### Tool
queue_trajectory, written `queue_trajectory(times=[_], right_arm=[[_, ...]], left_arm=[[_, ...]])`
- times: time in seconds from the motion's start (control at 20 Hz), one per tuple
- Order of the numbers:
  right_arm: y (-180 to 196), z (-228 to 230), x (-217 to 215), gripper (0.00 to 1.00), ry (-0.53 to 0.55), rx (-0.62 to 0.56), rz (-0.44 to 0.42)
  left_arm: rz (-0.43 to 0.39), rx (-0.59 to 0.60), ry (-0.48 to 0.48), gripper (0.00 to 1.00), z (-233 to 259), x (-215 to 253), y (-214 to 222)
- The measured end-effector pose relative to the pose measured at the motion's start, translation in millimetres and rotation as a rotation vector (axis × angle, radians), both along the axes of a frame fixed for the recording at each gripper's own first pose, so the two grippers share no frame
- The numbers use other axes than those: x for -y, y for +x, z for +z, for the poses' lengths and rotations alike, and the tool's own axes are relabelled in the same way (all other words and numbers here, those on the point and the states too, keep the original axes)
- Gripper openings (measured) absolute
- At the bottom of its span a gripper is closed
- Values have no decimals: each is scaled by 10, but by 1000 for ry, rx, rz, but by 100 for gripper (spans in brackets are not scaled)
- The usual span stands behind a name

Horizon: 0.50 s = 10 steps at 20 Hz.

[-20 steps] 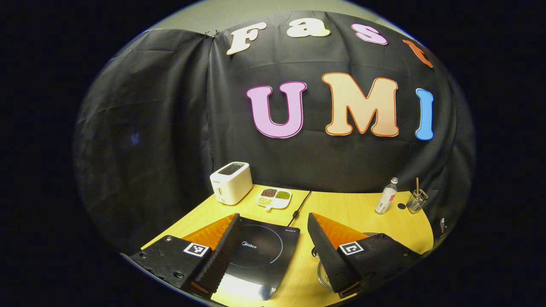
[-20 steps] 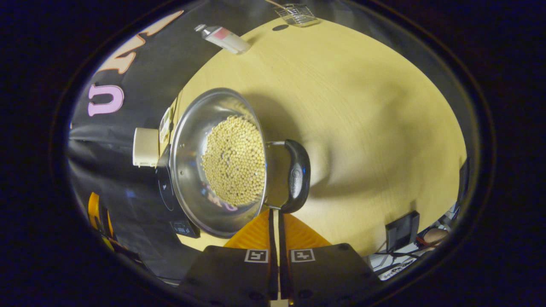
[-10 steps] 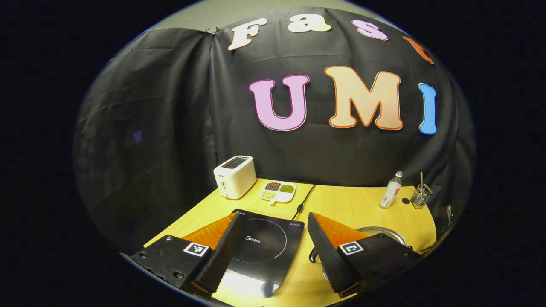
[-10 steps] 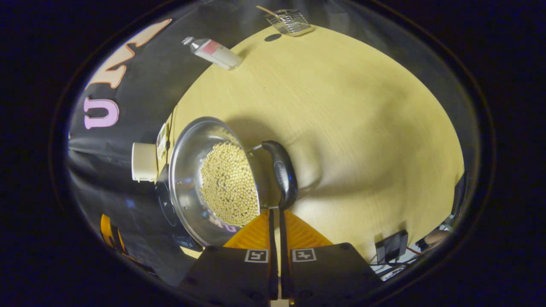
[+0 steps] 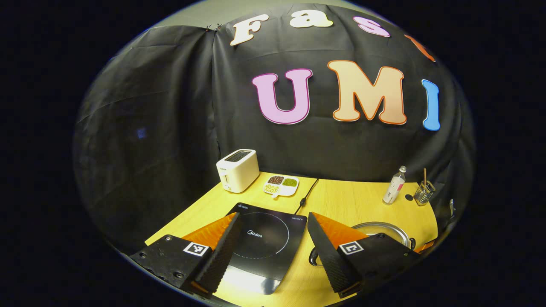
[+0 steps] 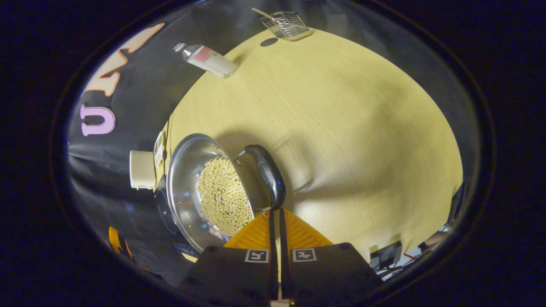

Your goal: First push the handle of the pot to place it horizontally, then grasp the pot with both hands and set it on the induction cooktop.

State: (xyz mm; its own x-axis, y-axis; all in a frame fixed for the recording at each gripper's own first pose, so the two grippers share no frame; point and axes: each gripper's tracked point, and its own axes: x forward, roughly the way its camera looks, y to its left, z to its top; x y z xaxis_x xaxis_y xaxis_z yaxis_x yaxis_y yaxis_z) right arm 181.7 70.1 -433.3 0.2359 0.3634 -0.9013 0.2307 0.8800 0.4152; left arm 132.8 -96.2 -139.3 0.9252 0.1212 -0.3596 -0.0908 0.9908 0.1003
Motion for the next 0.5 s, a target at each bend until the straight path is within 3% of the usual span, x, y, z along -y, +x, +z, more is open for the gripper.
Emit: queue_trajectory(times=[0.5], right_arm=[[58,39,57,6,-19,8,-7]], left_arm=[[-14,-69,-31,95,-216,105,-29]])
